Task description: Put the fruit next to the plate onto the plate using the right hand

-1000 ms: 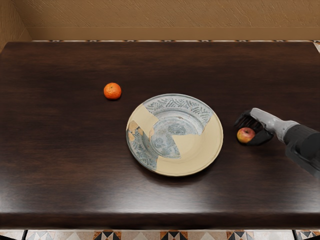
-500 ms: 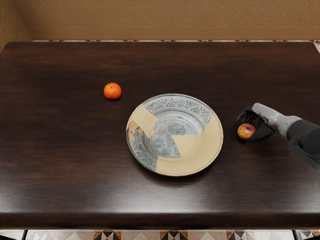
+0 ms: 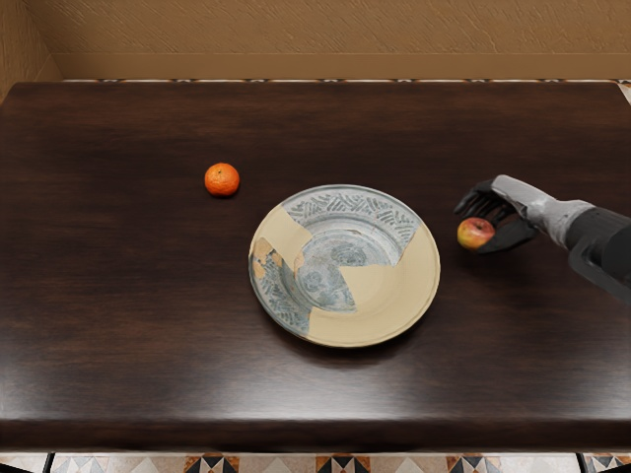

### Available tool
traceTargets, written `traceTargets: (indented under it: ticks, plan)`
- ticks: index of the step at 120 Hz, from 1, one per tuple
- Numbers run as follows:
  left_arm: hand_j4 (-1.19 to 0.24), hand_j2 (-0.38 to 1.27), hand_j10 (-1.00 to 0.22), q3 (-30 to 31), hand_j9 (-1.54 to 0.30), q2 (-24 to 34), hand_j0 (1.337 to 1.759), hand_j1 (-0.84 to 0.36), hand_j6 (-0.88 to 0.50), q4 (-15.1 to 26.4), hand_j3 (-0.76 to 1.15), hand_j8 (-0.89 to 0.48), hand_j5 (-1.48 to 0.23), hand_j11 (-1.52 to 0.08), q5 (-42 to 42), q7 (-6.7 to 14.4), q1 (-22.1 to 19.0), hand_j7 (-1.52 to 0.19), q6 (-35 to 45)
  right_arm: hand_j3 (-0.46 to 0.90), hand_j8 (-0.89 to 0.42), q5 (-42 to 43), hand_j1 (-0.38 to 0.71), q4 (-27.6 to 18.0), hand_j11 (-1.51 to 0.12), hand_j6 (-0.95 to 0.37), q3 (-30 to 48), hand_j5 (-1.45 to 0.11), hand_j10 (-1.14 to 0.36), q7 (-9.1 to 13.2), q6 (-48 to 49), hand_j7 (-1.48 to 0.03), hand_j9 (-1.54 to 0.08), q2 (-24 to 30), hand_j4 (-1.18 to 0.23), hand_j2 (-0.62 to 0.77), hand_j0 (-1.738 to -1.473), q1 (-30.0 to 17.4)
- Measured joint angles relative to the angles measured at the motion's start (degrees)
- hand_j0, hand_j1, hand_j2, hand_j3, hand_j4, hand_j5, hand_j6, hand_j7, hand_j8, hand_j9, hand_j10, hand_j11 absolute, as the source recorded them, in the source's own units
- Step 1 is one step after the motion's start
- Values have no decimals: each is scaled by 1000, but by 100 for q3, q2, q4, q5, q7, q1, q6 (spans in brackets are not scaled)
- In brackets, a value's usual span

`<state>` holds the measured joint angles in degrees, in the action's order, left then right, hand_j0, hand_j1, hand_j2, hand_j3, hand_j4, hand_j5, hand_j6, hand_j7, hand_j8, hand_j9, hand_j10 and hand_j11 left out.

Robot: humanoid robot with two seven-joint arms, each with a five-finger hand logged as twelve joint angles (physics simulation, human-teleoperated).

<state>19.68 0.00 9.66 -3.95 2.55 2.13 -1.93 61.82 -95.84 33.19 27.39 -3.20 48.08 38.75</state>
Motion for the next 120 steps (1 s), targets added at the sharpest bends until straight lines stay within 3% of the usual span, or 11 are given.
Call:
traceTargets:
  ticks: [54,120]
  plan:
    - [-232,46,-232,0,-301,0,1658,71,-232,1,0,-232,-301,-301,0,0,6,-301,0,0,-443,-363,245,-5,-701,-504,360,-708,-537,-4,497,-700,-701,-58,-534,56,-1658,144]
    - [-232,46,-231,0,-301,0,1658,71,-232,1,0,-231,-301,-301,0,0,2,-301,0,0,-443,-397,248,-13,-707,-502,414,-713,-541,32,618,-705,-707,-531,-537,65,-1658,290]
